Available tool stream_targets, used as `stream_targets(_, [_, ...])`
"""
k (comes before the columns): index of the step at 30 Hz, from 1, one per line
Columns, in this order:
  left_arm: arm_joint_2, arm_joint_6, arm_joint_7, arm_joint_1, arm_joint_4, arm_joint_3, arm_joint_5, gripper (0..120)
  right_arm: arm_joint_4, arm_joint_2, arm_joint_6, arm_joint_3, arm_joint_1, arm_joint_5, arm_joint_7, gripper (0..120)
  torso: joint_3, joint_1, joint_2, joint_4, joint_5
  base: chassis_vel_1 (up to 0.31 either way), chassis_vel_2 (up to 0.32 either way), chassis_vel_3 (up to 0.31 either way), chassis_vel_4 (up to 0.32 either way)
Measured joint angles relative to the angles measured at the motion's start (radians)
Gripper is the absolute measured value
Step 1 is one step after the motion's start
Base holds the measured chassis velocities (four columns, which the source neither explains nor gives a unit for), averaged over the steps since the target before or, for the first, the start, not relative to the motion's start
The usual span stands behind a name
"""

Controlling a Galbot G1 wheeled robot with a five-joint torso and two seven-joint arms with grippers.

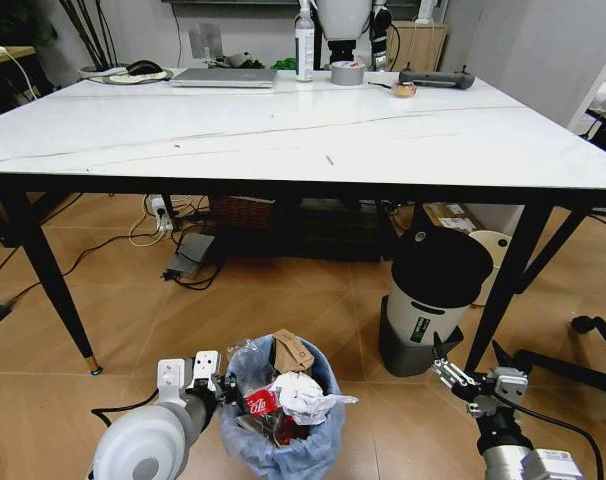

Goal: Pick up the trash bin and place the trash from the table into it.

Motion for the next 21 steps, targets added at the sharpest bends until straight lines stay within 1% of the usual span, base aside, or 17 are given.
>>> stream_targets(5, [-0.008, -0.005, 0.005, 0.001, 0.049, -0.024, 0.023, 0, -0.002, -0.003, 0.004, 0.0, 0.001, 0.002, 0.001, 100, -0.001, 0.0, -0.001, 0.0, 0.0001, 0.0, 0.0, 0.0, 0.0])
stream_targets(6, [-0.01, -0.009, 0.018, 0.0, 0.069, -0.032, 0.031, 0, -0.003, -0.004, 0.005, 0.0, 0.002, 0.003, 0.002, 100, -0.001, 0.0, -0.001, 0.0, 0.0001, 0.0, 0.0, 0.0, 0.0])
stream_targets(8, [-0.024, -0.016, 0.089, -0.006, 0.132, -0.06, 0.074, 0, -0.005, -0.005, 0.008, 0.0, 0.003, 0.003, 0.003, 100, 0.0, 0.001, 0.0, 0.0001, 0.0, 0.0, 0.0, 0.0, 0.0])
stream_targets(10, [-0.034, -0.019, 0.125, -0.016, 0.18, -0.075, 0.094, 0, -0.007, -0.008, 0.01, 0.001, 0.005, 0.005, 0.003, 100, 0.0, 0.001, 0.001, 0.0001, -0.0001, 0.0, 0.0, 0.0, 0.0])
stream_targets(11, [-0.034, -0.019, 0.125, -0.016, 0.18, -0.075, 0.094, 0, -0.007, -0.008, 0.01, 0.001, 0.005, 0.005, 0.003, 100, 0.0, 0.001, 0.001, 0.0001, -0.0001, 0.0, 0.0, 0.0, 0.0])
stream_targets(12, [-0.04, -0.02, 0.142, -0.023, 0.205, -0.083, 0.099, 0, -0.009, -0.01, 0.011, 0.004, 0.006, 0.007, 0.004, 100, 0.001, 0.001, 0.002, 0.0001, -0.0001, 0.0, 0.0, 0.0, 0.0])
stream_targets(17, [-0.049, -0.025, 0.208, -0.043, 0.263, -0.098, 0.116, 0, -0.009, -0.019, 0.013, 0.015, 0.006, 0.021, 0.006, 100, 0.002, 0.002, 0.004, 0.0001, 0.0, 0.0, 0.0, 0.0, 0.0])
stream_targets(18, [-0.049, -0.025, 0.208, -0.043, 0.263, -0.098, 0.116, 0, -0.009, -0.019, 0.013, 0.015, 0.006, 0.021, 0.006, 100, 0.002, 0.002, 0.004, 0.0001, 0.0, 0.0, 0.0, 0.0, 0.0])
stream_targets(21, [-0.058, -0.03, 0.218, -0.058, 0.298, -0.098, 0.126, 0, -0.009, -0.026, 0.018, 0.022, 0.005, 0.028, 0.007, 100, 0.003, 0.002, 0.005, 0.0, 0.0, 0.0, 0.0, 0.0, 0.0])
